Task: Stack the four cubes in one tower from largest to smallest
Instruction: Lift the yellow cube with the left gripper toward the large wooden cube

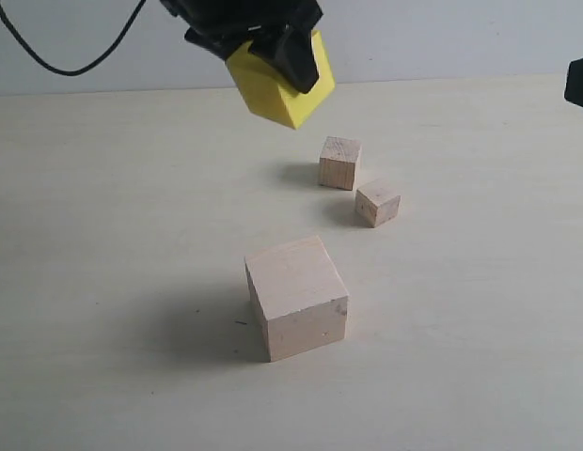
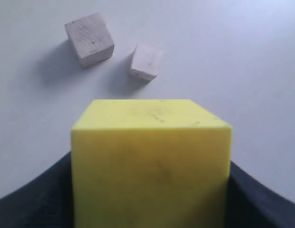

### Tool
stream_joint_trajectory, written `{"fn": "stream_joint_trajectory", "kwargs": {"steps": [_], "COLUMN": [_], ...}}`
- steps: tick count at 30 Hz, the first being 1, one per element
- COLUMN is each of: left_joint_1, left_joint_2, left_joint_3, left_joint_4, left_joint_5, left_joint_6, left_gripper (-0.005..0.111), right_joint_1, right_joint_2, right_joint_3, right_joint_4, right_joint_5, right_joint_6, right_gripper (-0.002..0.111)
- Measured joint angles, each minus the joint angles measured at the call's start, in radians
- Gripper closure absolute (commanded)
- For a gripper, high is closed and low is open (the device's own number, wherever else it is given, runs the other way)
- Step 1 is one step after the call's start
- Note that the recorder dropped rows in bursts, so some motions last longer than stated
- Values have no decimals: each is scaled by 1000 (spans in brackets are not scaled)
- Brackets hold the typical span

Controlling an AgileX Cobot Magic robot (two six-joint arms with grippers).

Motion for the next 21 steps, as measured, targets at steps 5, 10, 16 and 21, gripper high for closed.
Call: {"fn": "stream_joint_trajectory", "kwargs": {"steps": [5,10,16,21], "left_joint_1": [-29,-58,-78,-110], "left_joint_2": [-78,-125,-141,-137], "left_joint_3": [79,202,295,316], "left_joint_4": [-14,-12,31,43], "left_joint_5": [2,6,6,6], "left_joint_6": [24,102,176,243], "left_gripper": [107,107,107,107], "right_joint_1": [12,18,59,61], "right_joint_2": [0,0,0,0], "right_joint_3": [0,0,0,0], "right_joint_4": [-13,-22,-25,-25], "right_joint_5": [9,16,20,22], "right_joint_6": [0,0,0,0], "right_gripper": [108,108,108,108]}}
